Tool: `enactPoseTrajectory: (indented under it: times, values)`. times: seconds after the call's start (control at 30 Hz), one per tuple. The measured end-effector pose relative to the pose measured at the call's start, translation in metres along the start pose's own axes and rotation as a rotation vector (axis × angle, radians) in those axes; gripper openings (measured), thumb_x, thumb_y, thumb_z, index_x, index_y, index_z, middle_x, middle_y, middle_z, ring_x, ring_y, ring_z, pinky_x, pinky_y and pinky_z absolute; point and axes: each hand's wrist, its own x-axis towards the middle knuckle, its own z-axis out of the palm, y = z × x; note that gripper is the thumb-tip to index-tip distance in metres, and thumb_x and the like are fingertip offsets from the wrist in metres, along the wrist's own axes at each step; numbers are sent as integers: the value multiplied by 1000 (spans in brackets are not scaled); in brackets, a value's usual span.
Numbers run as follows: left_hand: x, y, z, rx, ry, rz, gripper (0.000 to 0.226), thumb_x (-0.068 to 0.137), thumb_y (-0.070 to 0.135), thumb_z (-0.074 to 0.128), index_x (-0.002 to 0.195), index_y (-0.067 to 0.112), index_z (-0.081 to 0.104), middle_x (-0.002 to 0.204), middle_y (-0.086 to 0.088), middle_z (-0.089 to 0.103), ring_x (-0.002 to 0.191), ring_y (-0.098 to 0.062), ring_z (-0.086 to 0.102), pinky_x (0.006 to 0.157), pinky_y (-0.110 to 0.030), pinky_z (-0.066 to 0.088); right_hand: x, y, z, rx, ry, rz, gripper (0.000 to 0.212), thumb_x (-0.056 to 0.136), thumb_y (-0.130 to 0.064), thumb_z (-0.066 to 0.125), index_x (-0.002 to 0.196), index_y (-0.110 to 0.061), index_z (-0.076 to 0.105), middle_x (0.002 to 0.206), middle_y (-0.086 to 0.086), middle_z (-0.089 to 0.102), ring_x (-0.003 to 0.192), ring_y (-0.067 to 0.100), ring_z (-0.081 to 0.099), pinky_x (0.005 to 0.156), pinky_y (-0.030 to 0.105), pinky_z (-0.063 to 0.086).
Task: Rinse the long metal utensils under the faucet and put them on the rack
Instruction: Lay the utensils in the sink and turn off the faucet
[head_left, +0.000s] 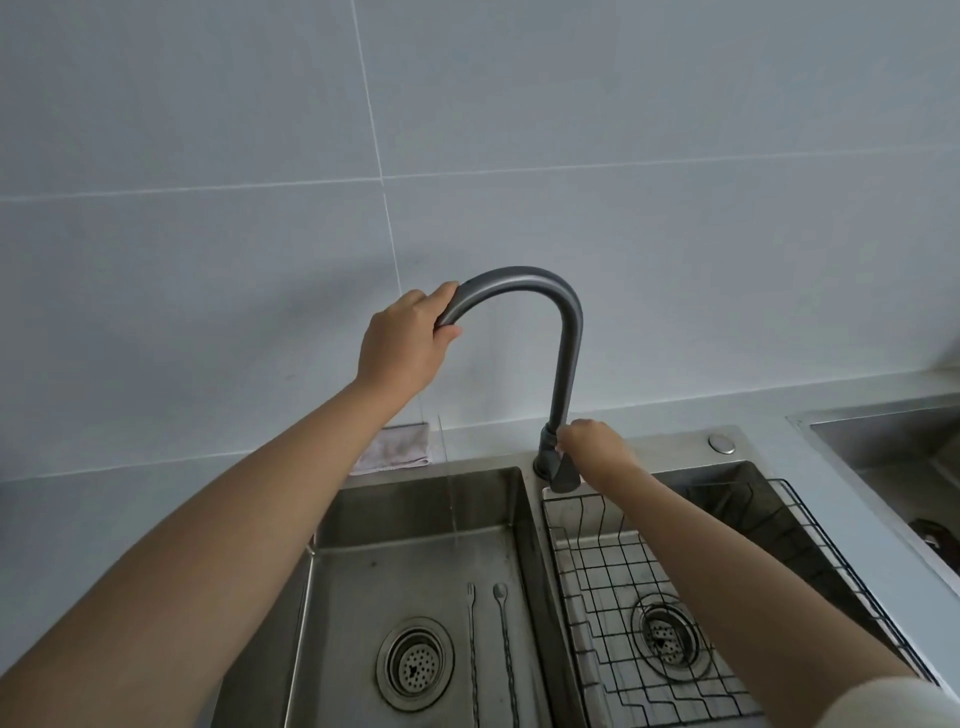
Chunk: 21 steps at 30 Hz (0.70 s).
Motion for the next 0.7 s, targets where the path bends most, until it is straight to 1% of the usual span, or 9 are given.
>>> enactPoseTrajectory:
  times: [0.07, 0.13, 0.23, 0.37, 0.5, 0.6, 0.7]
  values:
    - [0, 0, 1, 8, -4, 1, 41, 91, 21, 54, 131, 17, 46, 93, -19, 60, 84, -36, 58, 68, -32, 42, 2, 0, -1, -5, 12, -6, 25, 92, -8, 49, 116, -4, 56, 117, 16, 57, 106, 29, 58, 81, 31, 46]
    - [0, 1, 0, 8, -4, -1, 41, 91, 20, 54, 130, 16, 46, 94, -19, 60, 84, -35, 58, 68, -31, 40, 1, 0, -1, -20, 11, -17, 25, 92, -7, 50, 115, -4, 57, 118, 16, 57, 107, 29, 58, 82, 31, 46]
    - [-3, 2, 0, 3, 0, -5, 40, 91, 20, 53, 130, 16, 45, 95, -19, 60, 84, -36, 58, 70, -34, 45, 1, 1, 0, -38, 14, -24, 23, 92, -7, 50, 113, -5, 58, 118, 15, 58, 107, 29, 58, 84, 31, 47]
    - [-5, 3, 0, 8, -9, 1, 40, 92, 19, 51, 131, 15, 43, 96, -19, 60, 83, -37, 58, 69, -36, 45, -1, -2, -4, -20, 37, 12, 22, 95, -10, 46, 111, -9, 60, 117, 13, 59, 106, 29, 58, 79, 31, 46]
    - [-7, 4, -2, 8, -25, 8, 40, 93, 19, 50, 131, 14, 42, 99, -20, 59, 84, -37, 57, 70, -38, 46, -3, -6, -7, -32, 64, 33, 23, 96, -15, 43, 112, -8, 59, 113, 12, 61, 101, 28, 60, 73, 30, 44]
    - [-8, 4, -4, -17, -52, -10, 43, 94, 20, 48, 135, 15, 38, 107, -20, 58, 91, -36, 56, 73, -39, 46, -7, -12, -10, -57, 93, 34, 23, 95, -19, 42, 111, -8, 55, 111, 12, 61, 99, 29, 59, 68, 31, 41]
    - [-14, 4, -5, -77, -58, -38, 51, 95, 24, 46, 142, 16, 28, 120, -18, 52, 100, -34, 55, 79, -39, 46, -12, -21, -16, 37, 166, 41, 31, 97, -29, 37, 113, -8, 54, 113, 12, 61, 98, 29, 59, 72, 33, 43]
